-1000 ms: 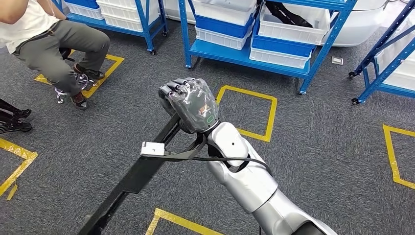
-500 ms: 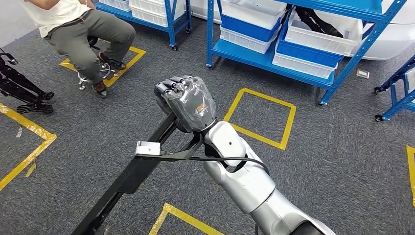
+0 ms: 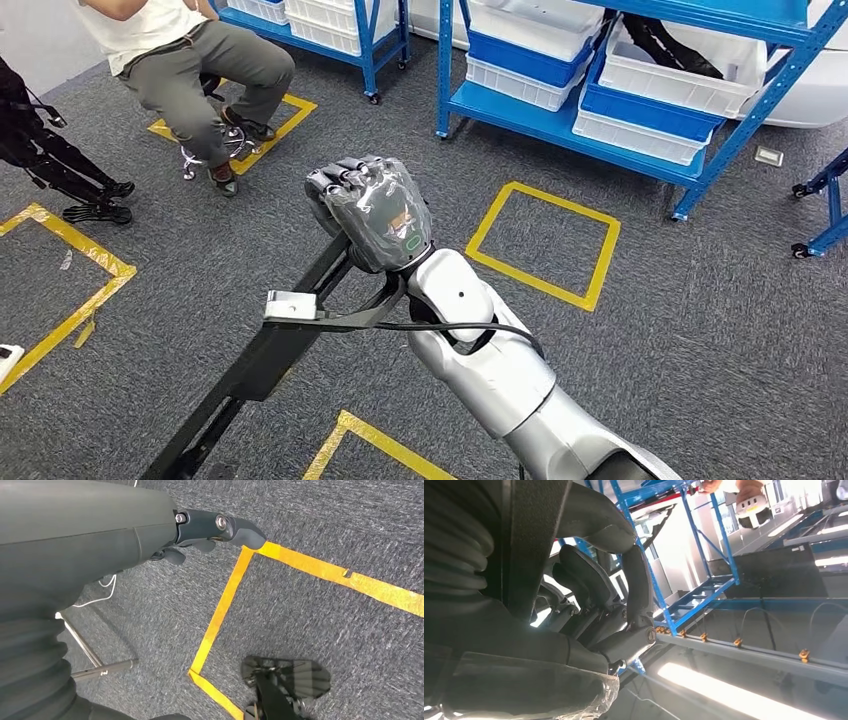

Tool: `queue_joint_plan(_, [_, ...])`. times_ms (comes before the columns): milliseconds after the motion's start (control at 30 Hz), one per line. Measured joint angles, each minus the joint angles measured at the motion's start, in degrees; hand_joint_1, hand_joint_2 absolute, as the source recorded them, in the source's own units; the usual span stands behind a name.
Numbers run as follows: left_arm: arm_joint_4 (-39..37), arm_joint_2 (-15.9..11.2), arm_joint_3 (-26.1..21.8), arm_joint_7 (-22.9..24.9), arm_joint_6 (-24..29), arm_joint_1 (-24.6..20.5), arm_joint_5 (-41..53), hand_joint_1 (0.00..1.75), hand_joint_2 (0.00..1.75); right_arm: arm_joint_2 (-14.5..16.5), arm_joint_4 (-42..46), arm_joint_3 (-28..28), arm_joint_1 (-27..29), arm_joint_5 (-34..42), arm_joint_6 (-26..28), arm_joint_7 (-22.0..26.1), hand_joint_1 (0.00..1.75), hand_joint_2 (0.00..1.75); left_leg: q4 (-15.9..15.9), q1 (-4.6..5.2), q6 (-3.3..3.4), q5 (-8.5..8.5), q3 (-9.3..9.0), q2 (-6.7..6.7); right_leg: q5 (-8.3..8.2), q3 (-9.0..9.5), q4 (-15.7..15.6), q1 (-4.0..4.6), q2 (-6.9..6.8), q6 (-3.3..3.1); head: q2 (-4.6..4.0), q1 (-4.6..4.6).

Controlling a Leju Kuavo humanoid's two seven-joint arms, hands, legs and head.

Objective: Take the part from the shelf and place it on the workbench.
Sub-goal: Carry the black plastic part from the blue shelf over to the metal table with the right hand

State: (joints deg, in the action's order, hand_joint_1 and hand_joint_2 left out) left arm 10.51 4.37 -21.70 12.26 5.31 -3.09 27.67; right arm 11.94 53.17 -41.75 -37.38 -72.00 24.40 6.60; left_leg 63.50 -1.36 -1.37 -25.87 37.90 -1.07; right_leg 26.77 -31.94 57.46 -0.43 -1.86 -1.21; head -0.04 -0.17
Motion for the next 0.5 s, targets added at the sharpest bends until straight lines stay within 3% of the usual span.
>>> queue_joint_plan(67, [0.0,-0.02,0.02,-0.02,0.33,-0.11,0.13,0.0,1.75,0.17,0.01,-0.01,-0.16,-0.07,-0.13,-0.17,1.75,1.75,-5.02,0.28,0.52,1.4,-2.55,-0.89,0.17,-0.07,0.07,0.51,-0.31,0.32,0.0,0.08])
queue_joint_plan(200, [0.0,0.01,0.02,-0.02,0.62,-0.11,0.4,0.0,1.75,0.46,0.05,-0.03,-0.36,-0.13,-0.27,-0.33,1.75,1.75,-6.0,0.44,1.98,1.87,-2.66,0.12,0.82,-0.56,0.76,0.75,-0.68,1.09,0.0,0.24])
queue_joint_plan(267, [0.0,0.04,0.02,-0.02,0.82,-0.24,0.47,0.0,1.75,0.57,0.1,-0.07,-0.48,-0.13,-0.27,-0.4,1.75,1.75,-6.33,0.2,2.74,2.21,-2.72,0.67,3.32,-2.74,5.51,0.62,0.4,0.98,0.0,0.37])
queue_joint_plan(333, [0.0,0.03,0.01,-0.02,0.9,-0.31,0.54,0.0,1.75,0.44,0.12,-0.09,-0.43,-0.14,-0.27,-0.5,1.75,1.75,-6.32,0.28,3.04,2.28,-2.51,1.38,6.65,-6.52,13.73,0.43,1.25,0.66,0.0,0.48])
queue_joint_plan(367, [0.0,0.03,0.01,-0.02,0.93,-0.26,0.58,0.0,1.75,0.36,0.12,-0.09,-0.36,-0.16,-0.27,-0.55,1.75,1.75,-6.31,0.3,3.07,2.31,-2.43,1.78,7.62,-8.02,16.78,0.39,1.37,0.75,0.0,0.49])
queue_joint_plan(400, [0.0,0.03,0.01,-0.03,0.96,-0.19,0.64,0.0,1.75,0.29,0.12,-0.1,-0.31,-0.17,-0.27,-0.57,1.75,1.75,-6.29,0.31,3.07,2.35,-2.38,2.16,7.65,-8.49,17.73,0.36,1.43,1.06,0.0,0.5])
queue_joint_plan(433, [0.0,0.04,0.02,-0.05,0.97,-0.13,0.78,0.0,1.75,0.26,0.12,-0.1,-0.31,-0.22,-0.27,-0.61,1.75,1.75,-6.28,0.3,3.04,2.39,-2.39,2.56,6.71,-7.77,16.21,0.31,1.5,1.52,0.0,0.5])
queue_joint_plan(500, [0.0,0.06,0.04,-0.13,1.02,-0.14,1.07,0.0,1.75,0.24,0.12,-0.11,-0.5,-0.32,-0.27,-0.69,1.75,1.75,-6.23,0.3,2.82,2.49,-2.41,3.36,3.35,-3.81,7.99,0.08,2.21,2.35,0.0,0.53])
